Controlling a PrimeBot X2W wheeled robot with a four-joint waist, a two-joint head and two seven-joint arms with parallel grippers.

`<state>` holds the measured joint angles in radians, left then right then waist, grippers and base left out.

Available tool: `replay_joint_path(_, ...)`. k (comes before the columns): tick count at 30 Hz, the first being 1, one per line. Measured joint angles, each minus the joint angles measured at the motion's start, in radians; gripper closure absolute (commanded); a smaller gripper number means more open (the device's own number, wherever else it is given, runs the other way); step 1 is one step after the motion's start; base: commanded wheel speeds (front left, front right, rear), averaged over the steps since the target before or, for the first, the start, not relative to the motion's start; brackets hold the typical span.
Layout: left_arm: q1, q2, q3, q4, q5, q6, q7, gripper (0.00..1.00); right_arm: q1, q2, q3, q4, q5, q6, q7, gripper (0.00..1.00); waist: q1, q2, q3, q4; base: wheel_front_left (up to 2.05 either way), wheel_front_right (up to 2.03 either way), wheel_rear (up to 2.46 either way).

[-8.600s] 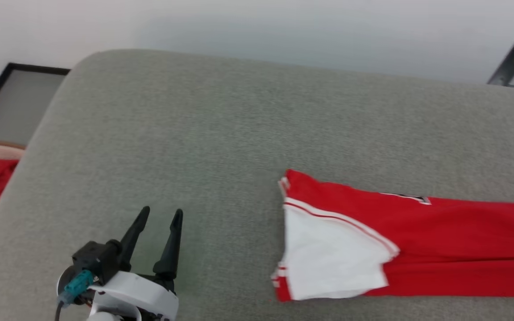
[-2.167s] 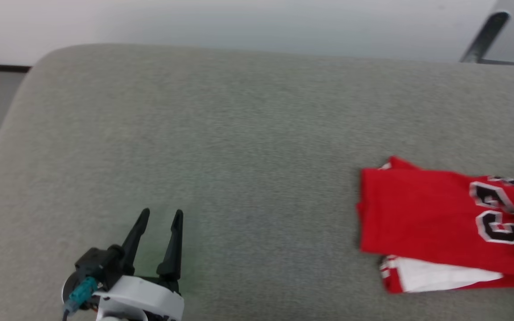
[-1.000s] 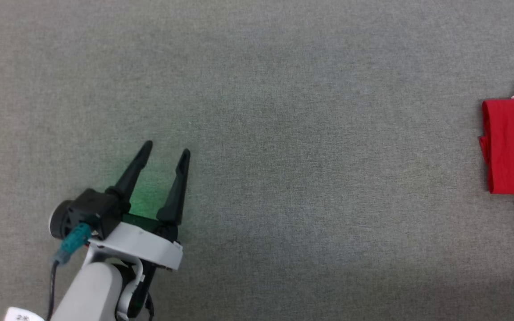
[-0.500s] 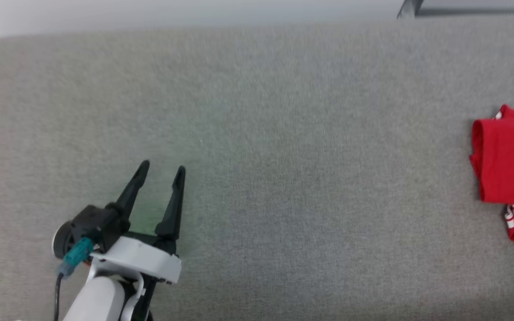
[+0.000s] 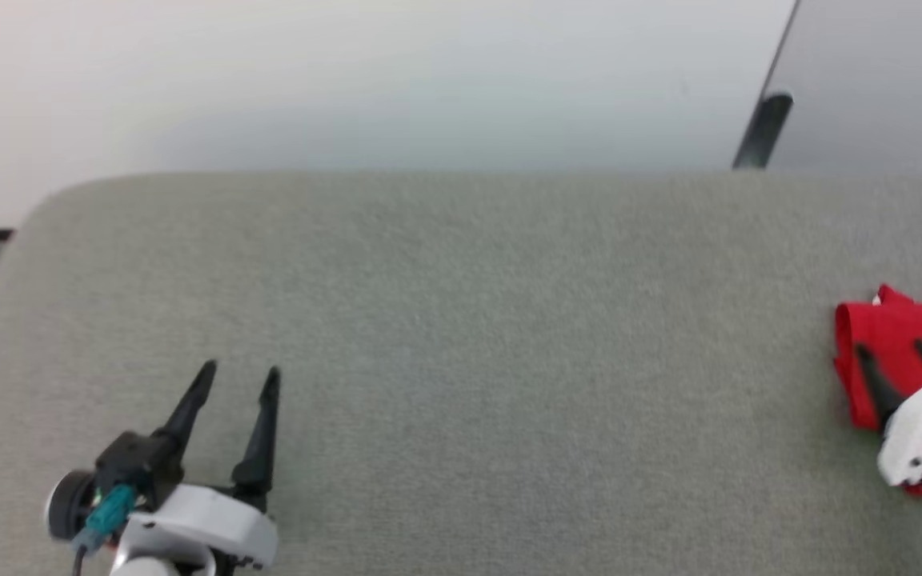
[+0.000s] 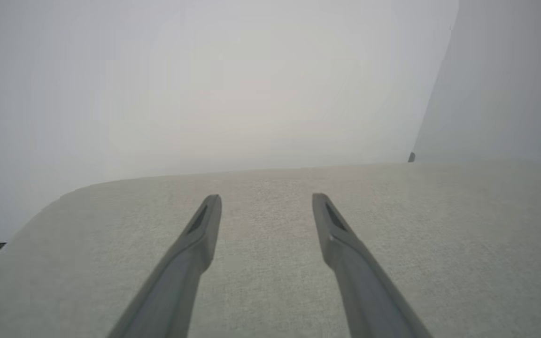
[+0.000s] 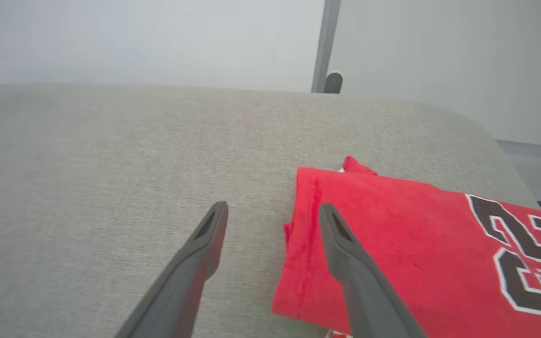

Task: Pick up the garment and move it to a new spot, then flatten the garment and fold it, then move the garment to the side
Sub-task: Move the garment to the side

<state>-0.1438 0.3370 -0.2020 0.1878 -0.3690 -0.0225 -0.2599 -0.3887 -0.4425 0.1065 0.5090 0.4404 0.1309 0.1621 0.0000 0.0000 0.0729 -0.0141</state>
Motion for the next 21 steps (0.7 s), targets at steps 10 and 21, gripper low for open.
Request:
replay_joint_path(10, 0.083, 0.037, 0.01, -0.003, 0.009, 0.023, 0.006, 0.0, 0.146, 0.095, -0.058, -0.157, 0.0, 0.0, -0.063, 0.0, 0.0, 0.0, -0.102, 0.066, 0.0, 0.0, 0.0)
replay_joint_path(21, 0.193, 0.056, 0.03, -0.08, -0.01, 0.054, 0.015, 0.0, 0.349, 0.153, -0.198, -0.379, -0.044, 0.0, -0.02, 0.0, 0.0, 0.0, -0.14, 0.095, 0.0, 0.0, 0.0)
